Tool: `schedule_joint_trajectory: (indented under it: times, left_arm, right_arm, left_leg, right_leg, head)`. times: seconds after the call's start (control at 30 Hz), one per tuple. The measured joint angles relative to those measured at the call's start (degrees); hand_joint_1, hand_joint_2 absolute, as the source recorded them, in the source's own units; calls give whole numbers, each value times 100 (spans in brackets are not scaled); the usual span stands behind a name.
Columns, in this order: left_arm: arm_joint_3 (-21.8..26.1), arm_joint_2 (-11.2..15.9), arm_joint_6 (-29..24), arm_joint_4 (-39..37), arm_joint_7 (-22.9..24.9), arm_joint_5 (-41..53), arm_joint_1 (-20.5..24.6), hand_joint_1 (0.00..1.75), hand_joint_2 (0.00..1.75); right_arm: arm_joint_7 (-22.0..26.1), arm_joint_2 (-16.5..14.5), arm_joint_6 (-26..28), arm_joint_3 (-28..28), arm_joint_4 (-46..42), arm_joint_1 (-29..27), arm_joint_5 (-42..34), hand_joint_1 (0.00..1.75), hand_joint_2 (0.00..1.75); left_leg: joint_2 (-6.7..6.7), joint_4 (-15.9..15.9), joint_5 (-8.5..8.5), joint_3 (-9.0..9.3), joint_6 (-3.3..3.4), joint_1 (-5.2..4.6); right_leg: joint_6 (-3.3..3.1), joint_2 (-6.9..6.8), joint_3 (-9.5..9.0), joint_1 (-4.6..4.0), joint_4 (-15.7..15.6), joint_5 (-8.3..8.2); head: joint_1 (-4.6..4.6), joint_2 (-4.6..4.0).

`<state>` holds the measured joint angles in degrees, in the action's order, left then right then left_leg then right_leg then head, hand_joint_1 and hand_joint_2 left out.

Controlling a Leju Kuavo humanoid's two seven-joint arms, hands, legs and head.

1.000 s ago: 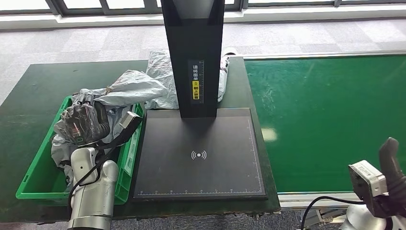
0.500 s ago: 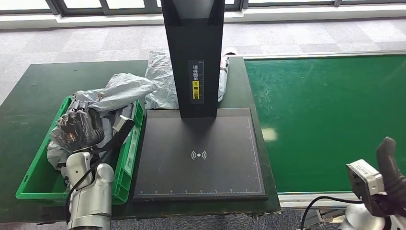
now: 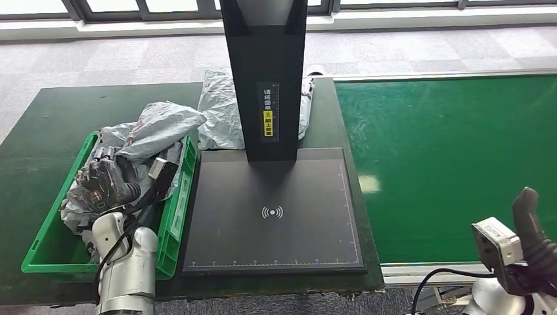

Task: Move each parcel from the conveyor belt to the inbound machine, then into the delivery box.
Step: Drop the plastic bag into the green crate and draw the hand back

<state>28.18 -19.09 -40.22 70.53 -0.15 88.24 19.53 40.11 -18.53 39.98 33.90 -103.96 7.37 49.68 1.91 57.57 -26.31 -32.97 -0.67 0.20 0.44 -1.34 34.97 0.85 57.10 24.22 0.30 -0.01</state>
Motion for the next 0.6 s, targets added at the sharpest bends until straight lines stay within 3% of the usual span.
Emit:
schedule_joint_trajectory:
  times: [0.1, 0.27, 0.3, 0.4, 0.43, 0.5, 0.6]
  left_arm:
    - [225, 10, 0, -5, -96, -147, 14, 175, 175]
    - [1101, -2, -1, 112, -1148, -669, 206, 175, 175]
    - [1308, -7, -2, 135, -1333, -750, 261, 131, 175]
    - [1794, -13, -1, 178, -1682, -893, 401, 0, 44]
    - [1916, -14, -1, 192, -1784, -961, 433, 0, 0]
    - [2144, -15, 0, 249, -2182, -1289, 485, 0, 0]
    - [2656, -22, 0, 279, -3236, -2040, 668, 0, 0]
  right_arm:
    - [0, 1, 0, 0, 51, 3, 20, 0, 175]
    - [-1, 4, -1, 9, 110, 6, 28, 0, 175]
    - [-2, 5, -1, 21, 115, 5, 26, 0, 175]
    - [-2, 7, 0, 82, 132, 2, 14, 0, 175]
    - [-1, 7, 0, 96, 141, 1, 11, 0, 175]
    - [-1, 7, 0, 125, 164, 1, 11, 0, 175]
    - [-2, 6, -1, 180, 222, 11, 31, 0, 175]
  left_leg:
    - [-2, 0, 0, -2, 0, 0]
    - [1, -1, 0, 2, -1, 1]
    - [1, -1, 0, 3, -1, 1]
    - [-4, -2, 1, 4, -1, 1]
    - [-6, -2, 2, 4, -2, 1]
    - [-7, -3, 3, 3, -3, 1]
    - [-10, -3, 7, 3, -1, 1]
  right_leg:
    - [0, -1, 0, -1, 1, 0]
    - [0, 0, 0, 0, 2, 0]
    - [0, 0, 0, 0, 2, 0]
    - [-1, -5, -3, 0, 2, 2]
    - [-1, -7, -4, 0, 2, 3]
    - [-2, -10, -4, -1, 2, 4]
    - [-2, -15, -5, -1, 2, 4]
  head:
    - [0, 0]
    - [1, 0]
    - [0, 1]
    - [-1, 1]
    - [-1, 0]
    - [-1, 1]
    - [-1, 1]
